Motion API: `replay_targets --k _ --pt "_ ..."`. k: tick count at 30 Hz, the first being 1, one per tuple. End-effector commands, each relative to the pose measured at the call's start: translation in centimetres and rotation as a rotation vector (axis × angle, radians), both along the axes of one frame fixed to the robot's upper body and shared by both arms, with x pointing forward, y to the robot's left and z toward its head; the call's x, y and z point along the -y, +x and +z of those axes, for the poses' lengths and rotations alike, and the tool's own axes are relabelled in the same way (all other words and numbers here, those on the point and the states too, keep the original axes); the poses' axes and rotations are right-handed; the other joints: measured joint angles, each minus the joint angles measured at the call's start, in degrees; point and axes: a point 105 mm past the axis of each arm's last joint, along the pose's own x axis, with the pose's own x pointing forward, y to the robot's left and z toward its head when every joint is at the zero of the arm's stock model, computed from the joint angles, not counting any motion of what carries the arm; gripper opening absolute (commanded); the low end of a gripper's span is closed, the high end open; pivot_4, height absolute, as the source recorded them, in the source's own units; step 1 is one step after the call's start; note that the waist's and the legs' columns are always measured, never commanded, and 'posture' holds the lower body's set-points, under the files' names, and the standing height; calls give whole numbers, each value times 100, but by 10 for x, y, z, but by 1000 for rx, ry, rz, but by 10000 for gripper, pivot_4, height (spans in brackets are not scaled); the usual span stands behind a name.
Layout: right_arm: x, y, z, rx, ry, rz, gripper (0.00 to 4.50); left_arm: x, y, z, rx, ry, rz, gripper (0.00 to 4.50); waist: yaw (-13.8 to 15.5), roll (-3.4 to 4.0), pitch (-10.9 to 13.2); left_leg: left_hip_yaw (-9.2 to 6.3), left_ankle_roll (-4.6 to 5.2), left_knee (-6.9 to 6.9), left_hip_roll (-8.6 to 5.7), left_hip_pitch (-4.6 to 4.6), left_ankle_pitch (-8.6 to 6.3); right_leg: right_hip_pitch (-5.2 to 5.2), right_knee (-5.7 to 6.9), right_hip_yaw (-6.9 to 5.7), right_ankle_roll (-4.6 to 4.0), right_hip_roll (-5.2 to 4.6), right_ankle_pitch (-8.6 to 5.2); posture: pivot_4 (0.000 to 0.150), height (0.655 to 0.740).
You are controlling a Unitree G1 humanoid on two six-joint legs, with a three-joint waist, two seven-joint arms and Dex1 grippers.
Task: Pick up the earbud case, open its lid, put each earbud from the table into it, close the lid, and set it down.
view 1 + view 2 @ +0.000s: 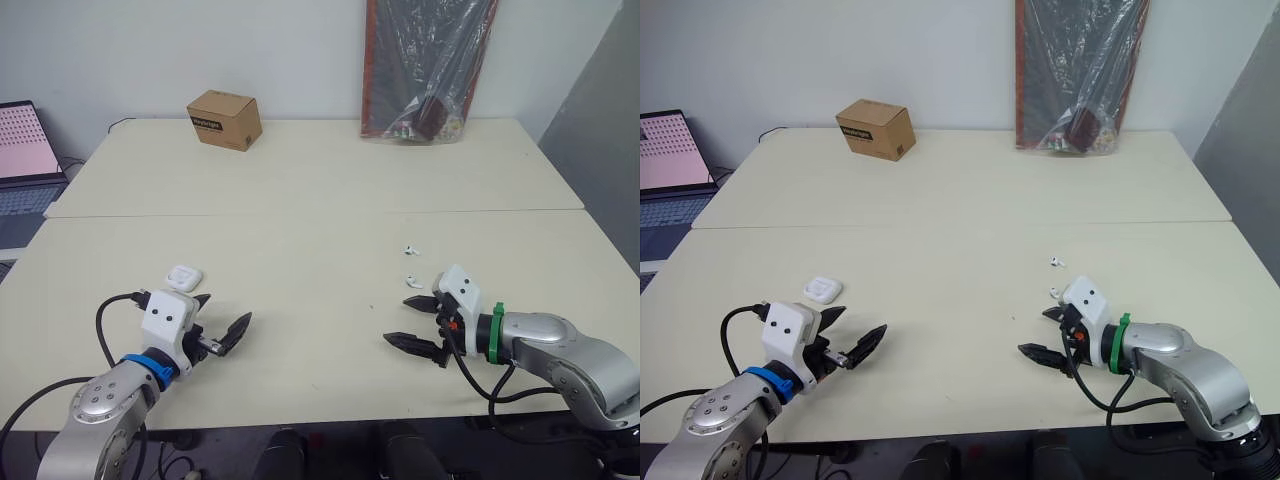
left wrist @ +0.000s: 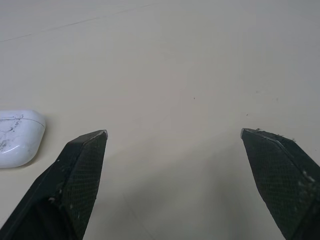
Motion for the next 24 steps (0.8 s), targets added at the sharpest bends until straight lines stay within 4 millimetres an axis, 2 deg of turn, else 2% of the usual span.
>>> replay_targets --k 1,6,9,15,19,24 --pt "-2 0 9 38 13 22 44656 0 1 10 41 14 3 45000 0 0 0 0 0 0 0 0 0 0 0 0 0 0 0 1500 7400" --pt "-3 1 12 47 19 29 44656 -1 2 10 32 4 12 45000 0 0 0 0 0 0 0 0 0 0 0 0 0 0 0 1500 7400" --pt "-9 1 20 75 41 63 44656 -5 3 9 16 19 24 45000 -1 0 0 0 0 0 0 0 0 0 0 0 0 0 0 1500 7400" --pt "-28 1 45 209 -31 278 44656 -47 11 11 -116 60 2 45000 -18 1 1 -1 0 1 7 5 0 -3 6 -3 -2 9 0 1500 7400" --pt "-34 6 61 278 -42 371 44656 -77 26 27 -90 102 12 45000 -15 1 1 -1 0 -1 7 2 0 -3 1 -6 -5 9 -2 1500 7400" --pt "-35 10 69 318 -58 420 44656 -91 43 39 -78 121 -7 45000 1 1 1 -1 0 0 1 -4 0 -4 -2 -8 -4 -2 -1 1500 7400"
